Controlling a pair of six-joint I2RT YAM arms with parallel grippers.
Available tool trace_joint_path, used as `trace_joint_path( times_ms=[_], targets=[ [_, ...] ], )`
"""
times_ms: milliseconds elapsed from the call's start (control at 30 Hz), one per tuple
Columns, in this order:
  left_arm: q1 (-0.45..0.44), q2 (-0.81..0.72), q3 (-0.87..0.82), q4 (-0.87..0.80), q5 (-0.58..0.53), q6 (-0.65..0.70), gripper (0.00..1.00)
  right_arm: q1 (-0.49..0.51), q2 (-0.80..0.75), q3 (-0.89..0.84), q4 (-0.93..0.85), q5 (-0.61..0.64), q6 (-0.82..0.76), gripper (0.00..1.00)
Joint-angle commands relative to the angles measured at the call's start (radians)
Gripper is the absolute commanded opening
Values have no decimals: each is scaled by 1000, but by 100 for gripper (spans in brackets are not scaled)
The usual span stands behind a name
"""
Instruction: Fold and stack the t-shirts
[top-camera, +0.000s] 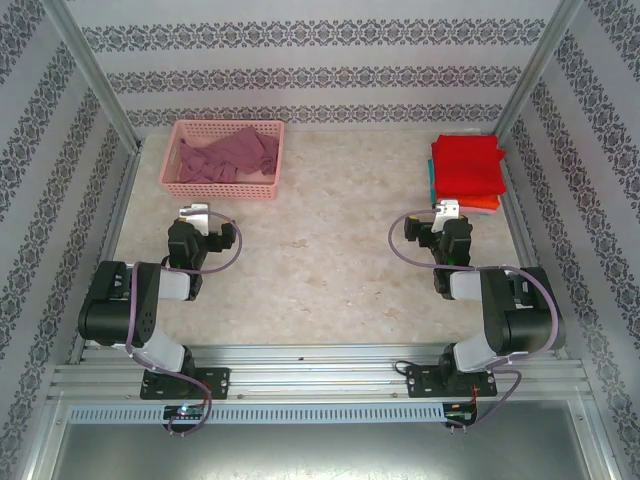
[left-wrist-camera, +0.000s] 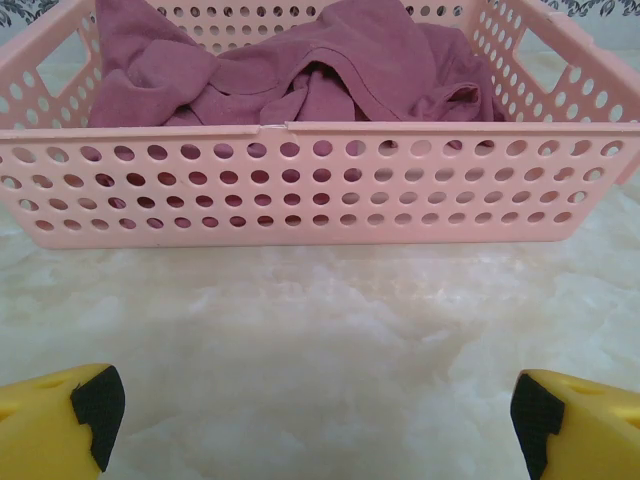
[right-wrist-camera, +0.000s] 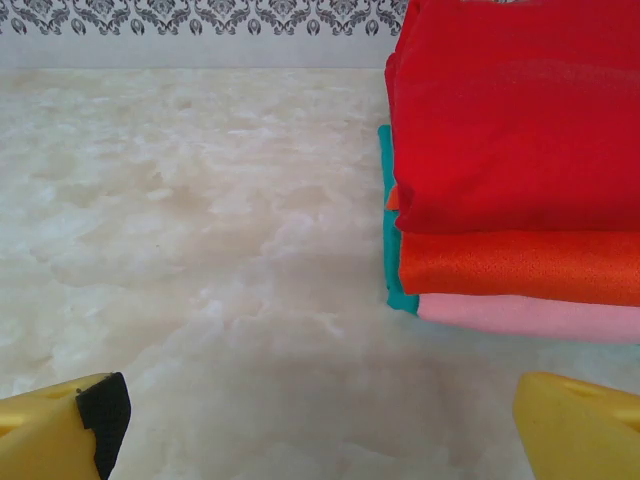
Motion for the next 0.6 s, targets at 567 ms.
trace_joint_path(
  times_ms=[567],
  targets=[
    [8,7,-10,7,-58,-13,100,-9,1,1,20,-31,3,98]
  ],
)
